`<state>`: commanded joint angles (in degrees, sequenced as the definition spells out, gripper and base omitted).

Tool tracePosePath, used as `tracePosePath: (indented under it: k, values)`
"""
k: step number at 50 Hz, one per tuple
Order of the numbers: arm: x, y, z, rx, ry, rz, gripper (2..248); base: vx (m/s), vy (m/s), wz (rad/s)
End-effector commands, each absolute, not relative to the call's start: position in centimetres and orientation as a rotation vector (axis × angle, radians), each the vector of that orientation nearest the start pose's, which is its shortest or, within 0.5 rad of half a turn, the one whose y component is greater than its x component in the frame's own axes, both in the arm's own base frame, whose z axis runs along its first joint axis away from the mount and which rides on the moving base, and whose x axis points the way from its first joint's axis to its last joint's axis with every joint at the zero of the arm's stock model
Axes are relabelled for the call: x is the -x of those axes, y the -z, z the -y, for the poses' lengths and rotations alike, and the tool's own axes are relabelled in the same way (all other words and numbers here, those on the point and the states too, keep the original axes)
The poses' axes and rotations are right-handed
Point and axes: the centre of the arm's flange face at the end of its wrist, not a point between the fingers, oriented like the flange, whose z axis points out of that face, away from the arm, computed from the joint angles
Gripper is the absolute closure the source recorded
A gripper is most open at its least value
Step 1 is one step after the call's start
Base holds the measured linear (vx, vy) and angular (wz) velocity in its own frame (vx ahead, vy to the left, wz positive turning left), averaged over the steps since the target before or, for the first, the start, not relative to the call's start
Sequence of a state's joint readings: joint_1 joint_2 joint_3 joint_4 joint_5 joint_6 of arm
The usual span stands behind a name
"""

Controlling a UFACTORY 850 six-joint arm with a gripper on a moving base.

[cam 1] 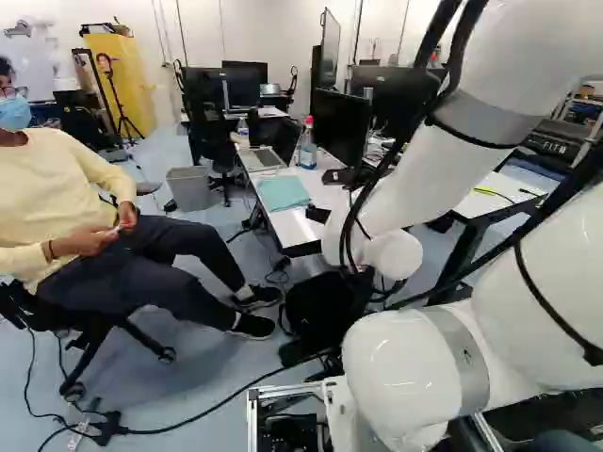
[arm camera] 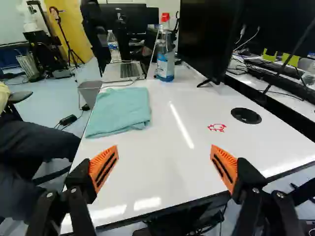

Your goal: Clean the table with the green towel

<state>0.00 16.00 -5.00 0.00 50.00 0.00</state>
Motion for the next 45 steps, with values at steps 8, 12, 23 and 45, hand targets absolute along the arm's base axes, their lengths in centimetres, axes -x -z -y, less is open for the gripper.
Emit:
tracePosePath:
  k: [8, 12, 23, 45]
  values:
    - [-27.03, -36.56, 0.0, 2.558, 1.824, 0.0, 3, 0.0, 0.0, 0.0]
    - [-27.03, -36.56, 0.0, 2.558, 1.824, 0.0, 3, 0.0, 0.0, 0.0]
    - [-27.03, -36.56, 0.0, 2.558, 1.824, 0.0, 3, 0.0, 0.0, 0.0]
    - [-27.54, -36.64, 0.0, 2.56, 1.821, 0.0, 3, 0.0, 0.0, 0.0]
